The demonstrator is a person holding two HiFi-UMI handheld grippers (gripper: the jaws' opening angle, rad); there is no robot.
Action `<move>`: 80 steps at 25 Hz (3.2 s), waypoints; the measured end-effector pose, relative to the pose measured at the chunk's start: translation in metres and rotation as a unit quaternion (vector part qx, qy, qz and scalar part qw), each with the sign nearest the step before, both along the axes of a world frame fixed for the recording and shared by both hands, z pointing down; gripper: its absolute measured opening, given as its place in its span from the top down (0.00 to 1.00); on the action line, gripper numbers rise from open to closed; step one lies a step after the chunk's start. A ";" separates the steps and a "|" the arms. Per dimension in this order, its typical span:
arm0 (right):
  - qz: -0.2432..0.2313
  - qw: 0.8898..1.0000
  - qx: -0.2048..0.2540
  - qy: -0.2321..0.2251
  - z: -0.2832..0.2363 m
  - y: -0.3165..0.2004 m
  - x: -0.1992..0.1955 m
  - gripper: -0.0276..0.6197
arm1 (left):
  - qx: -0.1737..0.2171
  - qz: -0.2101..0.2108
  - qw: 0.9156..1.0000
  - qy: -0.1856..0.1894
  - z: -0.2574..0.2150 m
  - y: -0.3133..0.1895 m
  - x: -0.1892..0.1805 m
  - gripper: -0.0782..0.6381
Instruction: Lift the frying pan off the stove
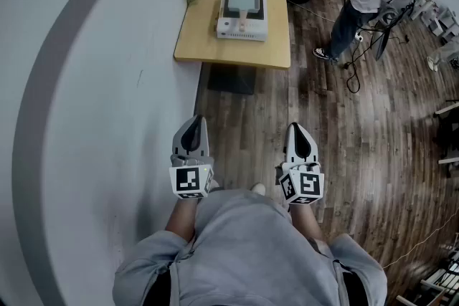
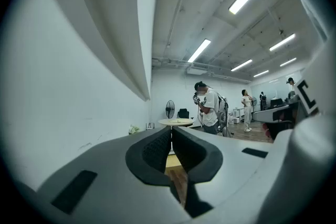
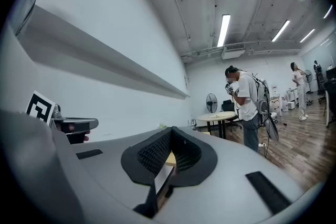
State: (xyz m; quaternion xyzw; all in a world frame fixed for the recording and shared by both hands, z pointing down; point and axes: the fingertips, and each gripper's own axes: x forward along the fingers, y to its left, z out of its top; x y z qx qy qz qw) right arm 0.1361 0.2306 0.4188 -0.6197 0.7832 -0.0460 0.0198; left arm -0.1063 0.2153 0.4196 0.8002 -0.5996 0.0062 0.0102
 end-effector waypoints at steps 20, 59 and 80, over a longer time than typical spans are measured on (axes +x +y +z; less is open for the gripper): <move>-0.025 1.000 0.018 -0.001 -0.002 0.012 0.020 0.96 | -0.004 -0.013 1.000 -0.010 0.001 0.014 0.033 0.88; -0.004 1.000 -0.021 -0.005 0.020 -0.252 -0.025 0.96 | -0.019 0.030 0.999 0.001 0.010 -0.262 -0.002 0.88; -0.094 0.992 -0.078 -0.013 0.060 -0.427 -0.040 0.93 | -0.056 0.049 0.996 0.045 0.034 -0.430 0.024 0.78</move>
